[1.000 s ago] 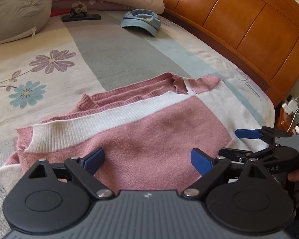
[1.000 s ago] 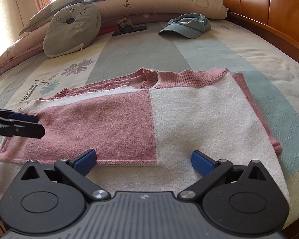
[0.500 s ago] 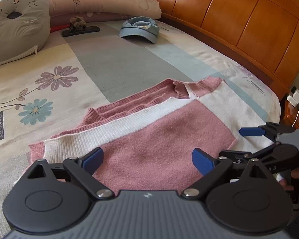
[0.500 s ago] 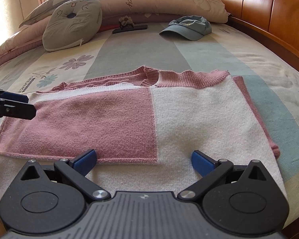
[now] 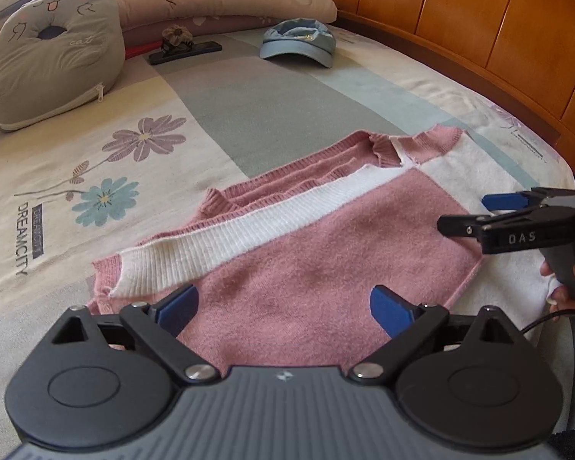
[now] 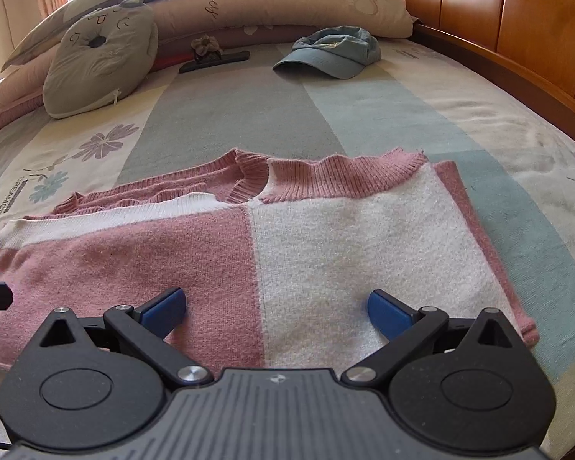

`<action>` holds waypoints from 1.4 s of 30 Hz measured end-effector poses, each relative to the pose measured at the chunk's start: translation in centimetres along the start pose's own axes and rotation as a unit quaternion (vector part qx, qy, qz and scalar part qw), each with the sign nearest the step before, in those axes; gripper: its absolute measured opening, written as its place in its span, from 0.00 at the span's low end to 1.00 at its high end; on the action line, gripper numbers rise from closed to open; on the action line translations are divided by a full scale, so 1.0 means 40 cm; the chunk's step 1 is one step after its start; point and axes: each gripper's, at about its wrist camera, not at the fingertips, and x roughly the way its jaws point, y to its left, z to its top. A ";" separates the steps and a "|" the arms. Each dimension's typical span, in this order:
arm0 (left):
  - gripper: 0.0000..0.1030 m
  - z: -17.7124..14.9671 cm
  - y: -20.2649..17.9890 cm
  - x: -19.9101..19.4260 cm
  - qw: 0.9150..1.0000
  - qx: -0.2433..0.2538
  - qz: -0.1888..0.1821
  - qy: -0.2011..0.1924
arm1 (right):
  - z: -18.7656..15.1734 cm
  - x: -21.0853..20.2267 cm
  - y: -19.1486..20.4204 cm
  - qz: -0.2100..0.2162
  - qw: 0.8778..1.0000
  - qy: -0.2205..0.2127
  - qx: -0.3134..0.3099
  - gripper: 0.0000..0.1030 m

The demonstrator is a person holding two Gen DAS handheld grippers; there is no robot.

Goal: Fold clothes
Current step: 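Move the left gripper to the sweater strip's end, rolling it sideways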

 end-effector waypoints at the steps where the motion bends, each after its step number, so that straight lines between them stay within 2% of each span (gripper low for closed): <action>1: 0.94 -0.010 0.006 0.011 1.000 -0.003 0.007 0.009 | -0.001 -0.006 -0.004 -0.001 1.000 -0.001 0.006 1.00; 7: 0.94 -0.024 0.054 -0.029 0.999 -0.049 0.004 -0.005 | -0.006 -0.064 -0.024 -0.005 0.999 -0.033 0.003 1.00; 11: 0.94 -0.040 0.052 -0.035 0.998 -0.059 0.009 0.002 | -0.009 -0.031 -0.058 -0.028 0.999 -0.001 0.023 1.00; 15: 0.94 -0.050 0.046 -0.062 0.998 -0.056 0.017 -0.005 | -0.015 -0.053 -0.070 -0.023 0.999 -0.002 0.050 1.00; 21: 0.94 -0.051 0.032 -0.091 0.998 -0.057 0.002 -0.007 | -0.006 -0.101 -0.033 -0.012 0.999 -0.022 0.034 1.00; 25: 0.94 -0.084 0.012 -0.078 0.998 -0.053 -0.020 0.014 | -0.008 -0.115 -0.012 -0.009 0.999 -0.021 0.028 1.00; 27: 0.94 -0.100 0.012 -0.065 0.998 -0.057 -0.016 0.028 | -0.013 -0.118 -0.005 -0.007 0.999 -0.018 0.029 1.00; 34: 0.94 -0.106 0.019 -0.119 0.997 -0.065 -0.030 0.001 | -0.022 -0.147 0.027 -0.001 0.999 -0.024 0.022 1.00; 39: 0.94 -0.141 0.017 -0.109 0.996 -0.076 -0.041 0.020 | -0.031 -0.170 0.051 0.008 0.999 -0.030 0.012 1.00; 42: 0.94 -0.151 0.020 -0.136 0.995 -0.087 -0.042 0.000 | -0.041 -0.184 0.062 0.013 0.999 -0.029 0.009 1.00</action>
